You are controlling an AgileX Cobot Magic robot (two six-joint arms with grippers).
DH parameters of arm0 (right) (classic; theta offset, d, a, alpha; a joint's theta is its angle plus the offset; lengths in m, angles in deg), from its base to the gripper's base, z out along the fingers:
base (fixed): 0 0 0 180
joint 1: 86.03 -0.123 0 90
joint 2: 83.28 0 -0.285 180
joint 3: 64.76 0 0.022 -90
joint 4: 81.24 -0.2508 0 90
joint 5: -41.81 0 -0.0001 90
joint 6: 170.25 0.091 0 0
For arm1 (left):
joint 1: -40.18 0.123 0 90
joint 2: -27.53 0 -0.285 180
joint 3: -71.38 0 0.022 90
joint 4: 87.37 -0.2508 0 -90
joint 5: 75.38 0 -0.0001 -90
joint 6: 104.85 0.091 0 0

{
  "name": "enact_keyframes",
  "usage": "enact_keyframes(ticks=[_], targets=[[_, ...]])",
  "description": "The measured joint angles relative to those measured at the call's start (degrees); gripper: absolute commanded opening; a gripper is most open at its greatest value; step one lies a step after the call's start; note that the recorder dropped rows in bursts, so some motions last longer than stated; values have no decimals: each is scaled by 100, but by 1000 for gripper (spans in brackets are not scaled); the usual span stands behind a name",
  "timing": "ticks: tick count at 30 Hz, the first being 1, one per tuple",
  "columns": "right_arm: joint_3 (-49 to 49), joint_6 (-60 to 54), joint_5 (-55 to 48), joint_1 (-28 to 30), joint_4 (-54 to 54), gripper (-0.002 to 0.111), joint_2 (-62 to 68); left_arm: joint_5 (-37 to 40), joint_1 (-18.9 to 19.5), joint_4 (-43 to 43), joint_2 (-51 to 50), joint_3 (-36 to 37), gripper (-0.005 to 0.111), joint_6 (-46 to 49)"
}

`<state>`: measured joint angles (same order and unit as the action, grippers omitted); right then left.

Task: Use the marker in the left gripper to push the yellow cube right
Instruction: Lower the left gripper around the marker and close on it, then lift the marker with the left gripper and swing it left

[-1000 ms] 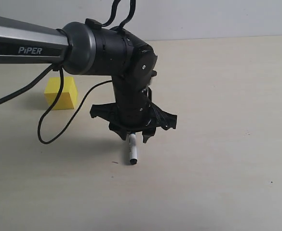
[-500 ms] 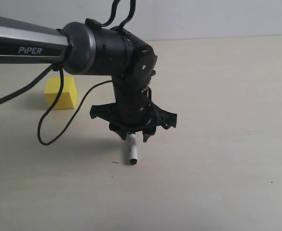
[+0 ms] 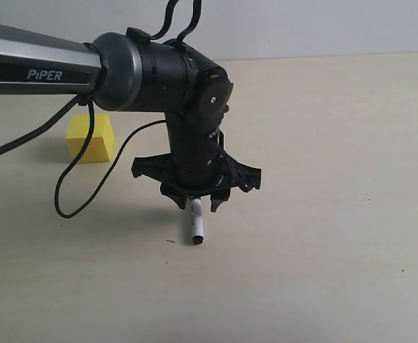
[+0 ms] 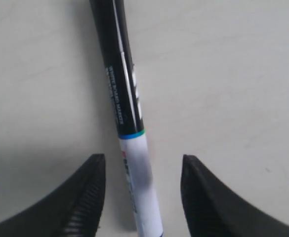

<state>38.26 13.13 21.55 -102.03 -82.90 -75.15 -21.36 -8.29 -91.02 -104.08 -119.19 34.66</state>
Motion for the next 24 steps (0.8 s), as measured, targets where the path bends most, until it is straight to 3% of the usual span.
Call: enact_keyframes(ticks=[24], targets=[[0,0,0,0,0,0,0,-253,-73,-9,-107,115,47,-106]])
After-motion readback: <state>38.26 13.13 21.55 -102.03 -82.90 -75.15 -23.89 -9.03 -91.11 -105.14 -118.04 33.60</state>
